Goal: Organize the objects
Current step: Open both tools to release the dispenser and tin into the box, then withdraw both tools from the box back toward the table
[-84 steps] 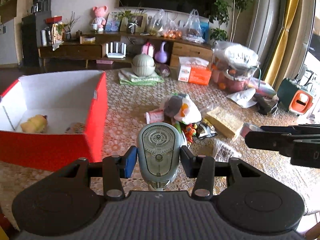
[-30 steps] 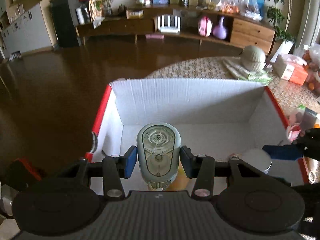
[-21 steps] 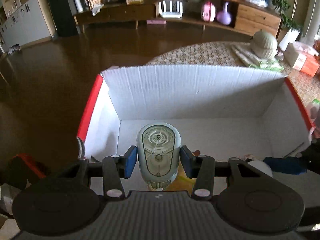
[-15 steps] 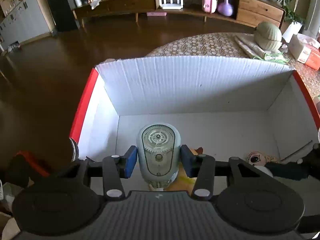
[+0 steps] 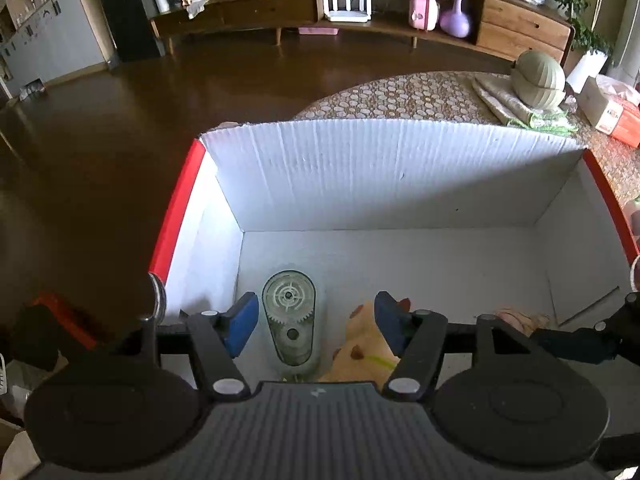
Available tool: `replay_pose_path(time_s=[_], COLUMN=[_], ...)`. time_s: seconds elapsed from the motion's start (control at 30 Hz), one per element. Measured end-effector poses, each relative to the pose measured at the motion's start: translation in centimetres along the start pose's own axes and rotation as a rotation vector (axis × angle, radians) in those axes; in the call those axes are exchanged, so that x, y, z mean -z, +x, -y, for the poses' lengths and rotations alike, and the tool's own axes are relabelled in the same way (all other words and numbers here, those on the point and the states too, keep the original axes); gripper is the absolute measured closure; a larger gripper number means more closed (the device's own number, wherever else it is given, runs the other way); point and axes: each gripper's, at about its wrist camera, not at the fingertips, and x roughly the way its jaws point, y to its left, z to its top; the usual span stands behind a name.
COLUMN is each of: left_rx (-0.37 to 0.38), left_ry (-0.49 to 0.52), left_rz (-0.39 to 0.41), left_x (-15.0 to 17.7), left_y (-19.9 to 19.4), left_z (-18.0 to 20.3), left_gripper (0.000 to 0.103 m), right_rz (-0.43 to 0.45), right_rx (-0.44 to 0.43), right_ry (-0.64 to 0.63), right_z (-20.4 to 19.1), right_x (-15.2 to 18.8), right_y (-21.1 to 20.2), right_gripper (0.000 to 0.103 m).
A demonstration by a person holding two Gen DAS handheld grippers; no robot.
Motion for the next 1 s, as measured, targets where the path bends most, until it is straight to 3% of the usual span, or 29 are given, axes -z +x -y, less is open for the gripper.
replay_pose_path(time_s=[0.13,0.4,0.8,0.9,1.0], left_rx=[0.005,0.014,0.048,0.057,0.069], left_ry=[-0.015,-0.030,-0.029,-0.024,-0.021], left_rz=[0.025,0.075,0.157,0.181,0.194], left_x=[0.2,0.7,1.9,2.5,3.1], left_y=[-1.0,-4.0,-9.7,-11.3,-12.5], left_z=[0.0,0.7,2.3,2.9,3.6], left_gripper=[0.040,0.040,0.039,0.033,0.033], right_rz=[0.023,0.084,0.168,0.186,0.211], right_rx=[-0.022,-0.020,-0.002,-0.003,-0.007], right_ry=[0.003,0.000,0.015,0.038,0.059], right_z=[-0.2,-0.6,0.6,1.3,1.9], right_x=[0.1,0.5,2.7,3.5,4.6], right_y=[-1.3,-4.9,-11.0,-12.6,-14.4], right_gripper=[0.045,0.040,0.040,0.040,0.040])
